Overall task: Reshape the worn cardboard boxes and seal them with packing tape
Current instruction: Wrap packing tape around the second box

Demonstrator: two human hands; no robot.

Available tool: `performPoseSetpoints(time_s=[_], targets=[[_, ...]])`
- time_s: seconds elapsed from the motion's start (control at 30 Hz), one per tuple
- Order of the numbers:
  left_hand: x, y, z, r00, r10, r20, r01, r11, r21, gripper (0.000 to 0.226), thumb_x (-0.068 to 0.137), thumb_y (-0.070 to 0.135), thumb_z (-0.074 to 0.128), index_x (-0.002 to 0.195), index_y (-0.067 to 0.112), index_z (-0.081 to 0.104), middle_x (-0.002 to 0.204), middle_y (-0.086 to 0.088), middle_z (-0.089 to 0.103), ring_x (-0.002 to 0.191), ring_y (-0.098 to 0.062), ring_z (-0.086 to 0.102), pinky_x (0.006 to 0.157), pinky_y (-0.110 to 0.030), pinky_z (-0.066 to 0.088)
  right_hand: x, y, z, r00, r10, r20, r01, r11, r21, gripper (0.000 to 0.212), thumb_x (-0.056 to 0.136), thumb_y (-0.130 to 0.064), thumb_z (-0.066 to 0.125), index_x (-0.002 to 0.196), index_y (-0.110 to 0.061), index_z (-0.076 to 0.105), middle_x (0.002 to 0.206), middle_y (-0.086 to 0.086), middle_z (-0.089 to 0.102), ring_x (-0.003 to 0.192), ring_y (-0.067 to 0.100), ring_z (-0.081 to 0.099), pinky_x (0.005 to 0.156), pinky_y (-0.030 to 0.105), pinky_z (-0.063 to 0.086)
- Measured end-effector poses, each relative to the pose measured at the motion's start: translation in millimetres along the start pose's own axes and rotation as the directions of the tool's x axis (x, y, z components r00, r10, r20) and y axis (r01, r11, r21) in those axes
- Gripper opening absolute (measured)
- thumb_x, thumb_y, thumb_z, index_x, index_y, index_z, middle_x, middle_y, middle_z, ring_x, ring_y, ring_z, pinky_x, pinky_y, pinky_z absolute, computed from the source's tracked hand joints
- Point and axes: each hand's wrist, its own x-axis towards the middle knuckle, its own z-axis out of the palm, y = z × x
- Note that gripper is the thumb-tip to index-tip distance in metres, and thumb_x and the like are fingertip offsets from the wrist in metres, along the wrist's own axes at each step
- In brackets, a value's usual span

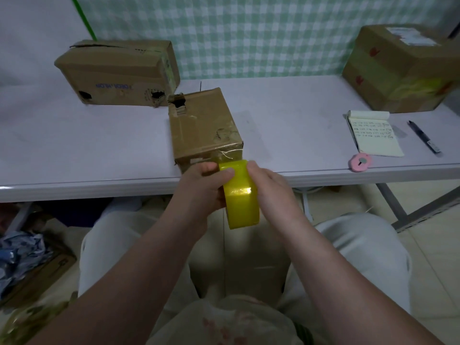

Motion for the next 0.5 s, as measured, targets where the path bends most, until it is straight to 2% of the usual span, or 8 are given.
performPoseSetpoints(time_s=[0.07, 0.1, 0.17, 0.2, 0.23, 0.3, 0.37, 0.5], targets=[[2, 0, 5, 0.998, -0.034, -0.044, 0.031, 0.997, -0.065, 0.04, 0.087, 0.011, 0.063, 0.125, 0.007, 0.05, 0.099, -0.011, 0.065, 0.071, -0.014, 0.064, 0.048, -0.023, 0.049, 18, 7, -18, 0.985, -0.088, -0.146, 0.062, 0.983, -0.173, 0.044, 0.097, -0.037, 0.044, 0.079, -0.002, 0.064, 0.085, 0.015, 0.066, 0.087, 0.03, 0.058, 0.078, 0.038, 0.043], [2, 1, 8, 0.999, -0.036, -0.04, 0.033, 0.995, -0.093, 0.034, 0.088, 0.008, 0.061, 0.121, 0.007, 0.05, 0.084, -0.006, 0.065, 0.06, -0.009, 0.062, 0.045, -0.021, 0.047, 29, 12, -29, 0.965, -0.125, -0.231, 0.064, 0.966, -0.252, 0.044, 0.096, -0.034, 0.045, 0.08, 0.002, 0.064, 0.085, 0.018, 0.065, 0.087, 0.032, 0.056, 0.074, 0.039, 0.04], [1, 3, 13, 0.999, -0.043, -0.026, 0.04, 0.994, -0.104, 0.022, 0.091, 0.006, 0.054, 0.113, 0.01, 0.054, 0.053, 0.004, 0.053, 0.038, -0.002, 0.051, 0.039, -0.015, 0.041, 50, 25, -55, 0.911, -0.17, -0.376, 0.019, 0.927, -0.374, 0.036, 0.092, -0.03, 0.046, 0.08, -0.002, 0.064, 0.088, 0.017, 0.064, 0.088, 0.032, 0.056, 0.066, 0.035, 0.034], [0, 5, 14, 0.999, -0.046, -0.026, 0.043, 0.994, -0.097, 0.021, 0.092, 0.007, 0.053, 0.112, 0.012, 0.056, 0.052, 0.005, 0.051, 0.037, -0.002, 0.05, 0.04, -0.015, 0.041, 59, 30, -67, 0.881, -0.182, -0.437, -0.02, 0.908, -0.419, 0.031, 0.091, -0.029, 0.046, 0.084, -0.007, 0.066, 0.095, 0.016, 0.064, 0.093, 0.031, 0.055, 0.067, 0.032, 0.032], [1, 7, 14, 0.998, -0.052, -0.026, 0.049, 0.995, -0.092, 0.023, 0.092, 0.009, 0.053, 0.114, 0.013, 0.057, 0.061, 0.002, 0.055, 0.044, -0.005, 0.055, 0.045, -0.02, 0.046, 66, 34, -77, 0.849, -0.191, -0.492, -0.062, 0.889, -0.453, 0.028, 0.091, -0.028, 0.046, 0.093, -0.01, 0.068, 0.106, 0.016, 0.062, 0.102, 0.031, 0.053, 0.07, 0.03, 0.033], [3, 7, 15, 0.997, -0.074, -0.033, 0.071, 0.995, -0.072, 0.026, 0.091, 0.012, 0.053, 0.116, 0.016, 0.06, 0.096, -0.009, 0.064, 0.082, -0.022, 0.066, 0.077, -0.04, 0.057, 77, 38, -94, 0.805, -0.188, -0.563, -0.153, 0.85, -0.503, 0.03, 0.093, -0.025, 0.046, 0.113, -0.013, 0.065, 0.128, 0.015, 0.05, 0.12, 0.033, 0.041, 0.085, 0.034, 0.036], [3, 11, 16, 0.994, -0.095, -0.049, 0.093, 0.994, -0.056, 0.023, 0.091, 0.014, 0.053, 0.111, 0.019, 0.062, 0.12, -0.014, 0.06, 0.109, -0.035, 0.059, 0.098, -0.054, 0.045, 85, 43, -104, 0.795, -0.164, -0.584, -0.243, 0.796, -0.554, 0.036, 0.095, -0.024, 0.044, 0.126, -0.013, 0.057, 0.14, 0.015, 0.039, 0.126, 0.035, 0.033, 0.097, 0.041, 0.036], [5, 14, 12, 0.995, -0.102, -0.009, 0.102, 0.994, -0.045, 0.019, 0.092, 0.013, 0.05, 0.097, 0.025, 0.064, 0.119, -0.013, 0.058, 0.107, -0.036, 0.058, 0.092, -0.051, 0.049, 104, 62, -114, 0.818, -0.156, -0.554, -0.323, 0.672, -0.666, 0.038, 0.097, -0.023, 0.035, 0.124, -0.007, 0.056, 0.136, 0.019, 0.045, 0.124, 0.038, 0.035, 0.095, 0.037, 0.027]])
